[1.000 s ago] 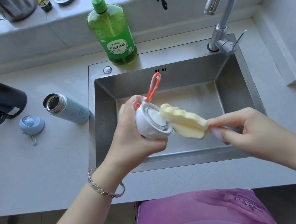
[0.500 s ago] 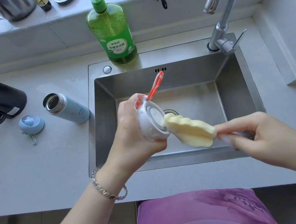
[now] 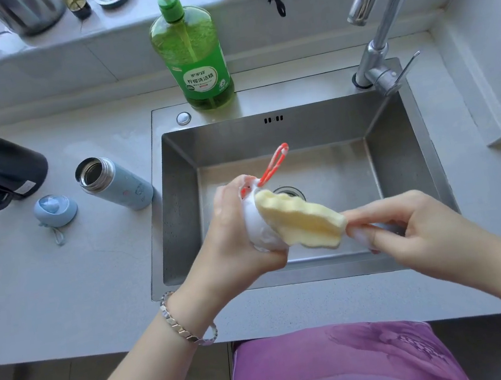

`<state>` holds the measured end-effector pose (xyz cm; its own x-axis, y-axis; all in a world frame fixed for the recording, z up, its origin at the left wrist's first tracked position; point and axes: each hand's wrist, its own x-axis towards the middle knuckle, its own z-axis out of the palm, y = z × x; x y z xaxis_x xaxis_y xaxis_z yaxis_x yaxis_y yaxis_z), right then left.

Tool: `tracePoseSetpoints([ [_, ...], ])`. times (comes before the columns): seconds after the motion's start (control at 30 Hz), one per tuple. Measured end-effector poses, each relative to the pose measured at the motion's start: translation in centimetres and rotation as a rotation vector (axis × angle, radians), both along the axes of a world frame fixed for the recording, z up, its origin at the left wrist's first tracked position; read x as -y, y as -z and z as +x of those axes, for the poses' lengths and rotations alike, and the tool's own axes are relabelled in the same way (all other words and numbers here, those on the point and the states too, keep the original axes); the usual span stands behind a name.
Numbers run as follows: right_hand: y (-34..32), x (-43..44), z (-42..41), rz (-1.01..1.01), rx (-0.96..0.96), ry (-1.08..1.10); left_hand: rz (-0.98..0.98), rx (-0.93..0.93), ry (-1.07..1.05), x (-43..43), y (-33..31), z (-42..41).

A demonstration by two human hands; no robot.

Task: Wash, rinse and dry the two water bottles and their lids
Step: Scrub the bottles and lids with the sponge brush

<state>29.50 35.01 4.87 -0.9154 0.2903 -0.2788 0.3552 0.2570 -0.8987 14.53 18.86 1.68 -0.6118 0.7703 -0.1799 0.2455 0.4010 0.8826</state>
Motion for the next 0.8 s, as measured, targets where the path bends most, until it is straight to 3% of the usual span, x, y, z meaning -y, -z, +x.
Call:
tracePoseSetpoints([
  [0.2,1.9,0.4,-1.0,0.001,0.024,0.132,-0.014,0.033,0.045,0.3,0.2,0.1],
  [0.43,3.5,3.2,-1.4,-0.079,-0.047,0.189,0.081,0.144,-0.147,0.9,0.9,-1.0],
  [0.67,5.2,4.3,-3.0,-0.084,0.045,0.226,0.029,0.205,-0.140,1.8,2.9,-2.7],
  [0.8,9.0,2.5,-4.2,0.054,0.272,0.208,-0.131,0.192,-0.163,2.7,6.3,-5.0],
])
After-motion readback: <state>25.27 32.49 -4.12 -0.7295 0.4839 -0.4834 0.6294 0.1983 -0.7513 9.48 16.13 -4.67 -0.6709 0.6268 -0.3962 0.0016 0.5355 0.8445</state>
